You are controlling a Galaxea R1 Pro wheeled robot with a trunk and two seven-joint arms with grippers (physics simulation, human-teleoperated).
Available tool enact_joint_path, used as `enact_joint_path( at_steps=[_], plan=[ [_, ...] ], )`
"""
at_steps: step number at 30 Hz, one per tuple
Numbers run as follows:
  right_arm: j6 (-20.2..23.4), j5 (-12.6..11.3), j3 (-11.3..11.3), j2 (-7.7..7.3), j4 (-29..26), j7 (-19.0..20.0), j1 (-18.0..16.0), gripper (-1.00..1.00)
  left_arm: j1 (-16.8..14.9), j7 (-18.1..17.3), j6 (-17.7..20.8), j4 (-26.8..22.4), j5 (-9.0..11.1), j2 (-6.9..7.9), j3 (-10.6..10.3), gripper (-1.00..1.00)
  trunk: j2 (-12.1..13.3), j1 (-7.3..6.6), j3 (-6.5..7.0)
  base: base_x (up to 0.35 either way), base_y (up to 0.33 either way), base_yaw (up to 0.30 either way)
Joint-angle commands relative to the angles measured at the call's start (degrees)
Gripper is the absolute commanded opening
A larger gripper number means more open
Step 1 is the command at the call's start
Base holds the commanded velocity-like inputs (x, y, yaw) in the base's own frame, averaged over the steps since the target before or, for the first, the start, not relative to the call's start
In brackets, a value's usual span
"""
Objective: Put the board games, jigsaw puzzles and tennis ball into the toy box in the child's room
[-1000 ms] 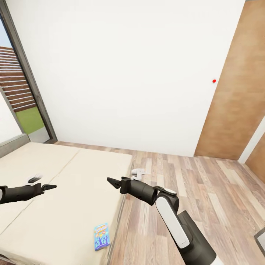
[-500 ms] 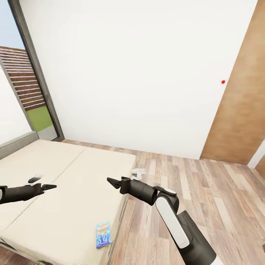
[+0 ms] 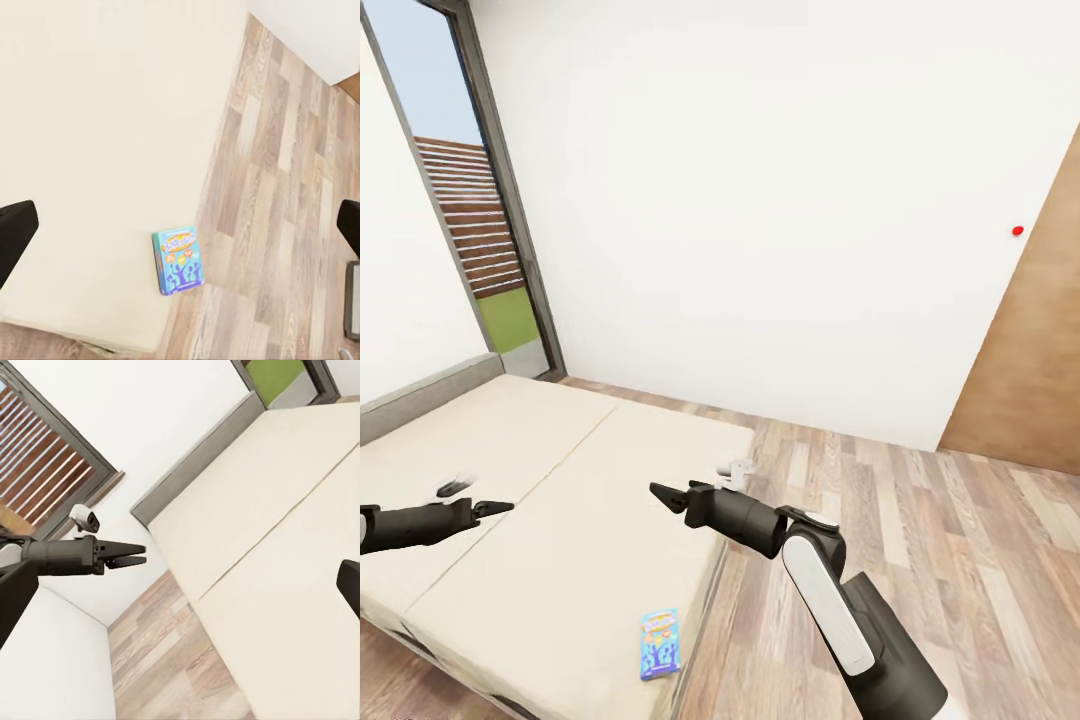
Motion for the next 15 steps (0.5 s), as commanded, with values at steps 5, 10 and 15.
enact_joint_path(
  at_steps=[5,10,15],
  plan=[
    [0.3,0.0,-0.1,0.02,-0.1,0.1,-0.1,1.0,-0.1,0.0,0.5,0.0,0.3,0.01,0.1,1.0,-0.1,0.05,-0.03,0.061,0.0,0.077],
    [0.3,0.0,-0.1,0.02,-0.1,0.1,-0.1,1.0,-0.1,0.0,0.5,0.0,0.3,0.01,0.1,1.0,-0.1,0.05,0.0,0.021,-0.001,0.022],
    [0.3,0.0,-0.1,0.02,-0.1,0.1,-0.1,1.0,-0.1,0.0,0.5,0.0,0.3,0.01,0.1,1.0,-0.1,0.05,0.13,0.08,-0.066,0.025]
  ],
)
